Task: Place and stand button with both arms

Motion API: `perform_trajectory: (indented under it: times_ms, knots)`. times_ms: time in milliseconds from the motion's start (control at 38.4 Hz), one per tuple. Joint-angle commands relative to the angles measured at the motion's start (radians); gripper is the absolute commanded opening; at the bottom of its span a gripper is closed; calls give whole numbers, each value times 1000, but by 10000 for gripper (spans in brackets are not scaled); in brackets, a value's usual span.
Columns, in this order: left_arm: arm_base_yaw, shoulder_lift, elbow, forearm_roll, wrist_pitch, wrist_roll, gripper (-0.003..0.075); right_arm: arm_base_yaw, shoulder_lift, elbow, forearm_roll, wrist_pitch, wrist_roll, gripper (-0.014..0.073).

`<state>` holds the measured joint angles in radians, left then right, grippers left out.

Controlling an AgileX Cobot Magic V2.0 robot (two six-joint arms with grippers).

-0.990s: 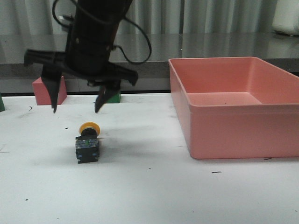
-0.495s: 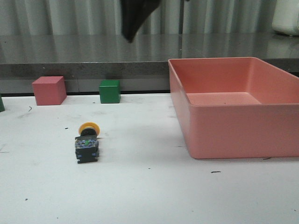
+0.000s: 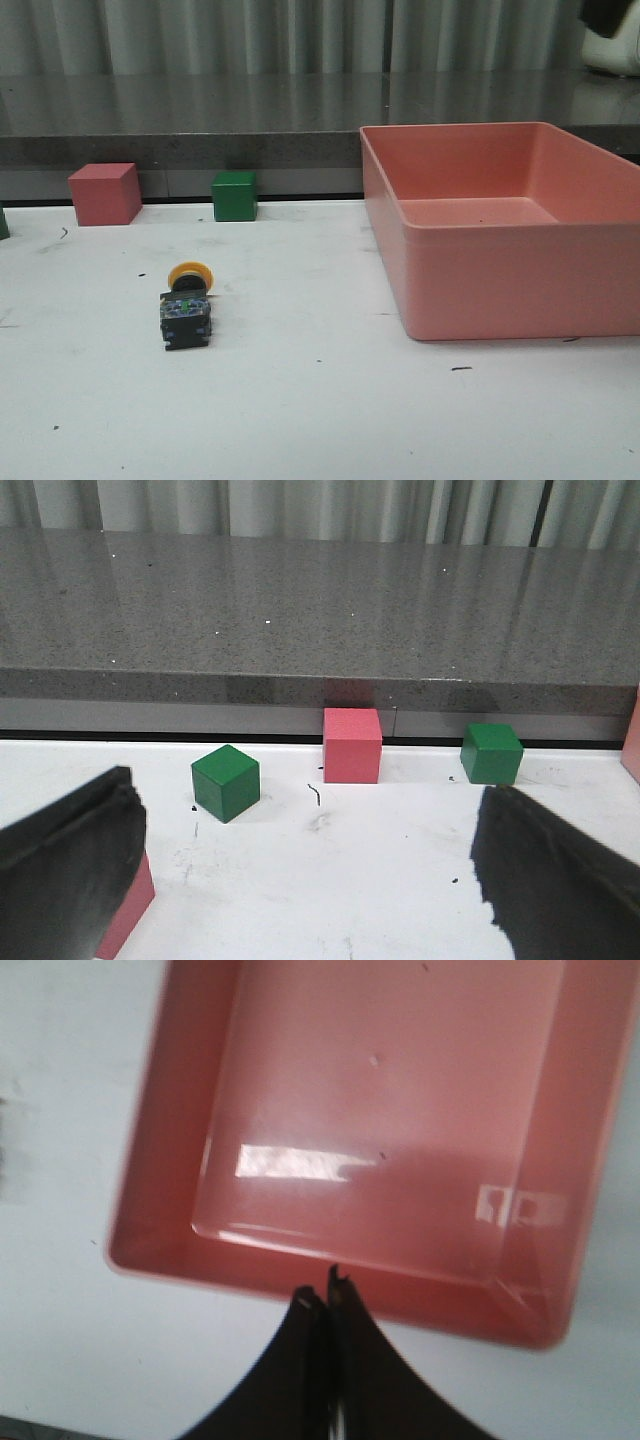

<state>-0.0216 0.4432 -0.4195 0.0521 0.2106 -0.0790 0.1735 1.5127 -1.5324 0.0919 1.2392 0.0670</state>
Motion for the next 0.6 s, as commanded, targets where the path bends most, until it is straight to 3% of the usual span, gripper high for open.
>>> perform_trajectory:
  times_ms: [0, 287, 573]
  knots:
    - [2, 11, -37, -1, -78, -9, 638, -35, -159, 148, 4, -91, -13, -62]
    - [2, 11, -37, -1, -81, -9, 638, -32, -534, 661, -65, -435, -13, -69]
    - [2, 11, -37, -1, -81, -9, 638, -32, -904, 989, -92, -709, -13, -68]
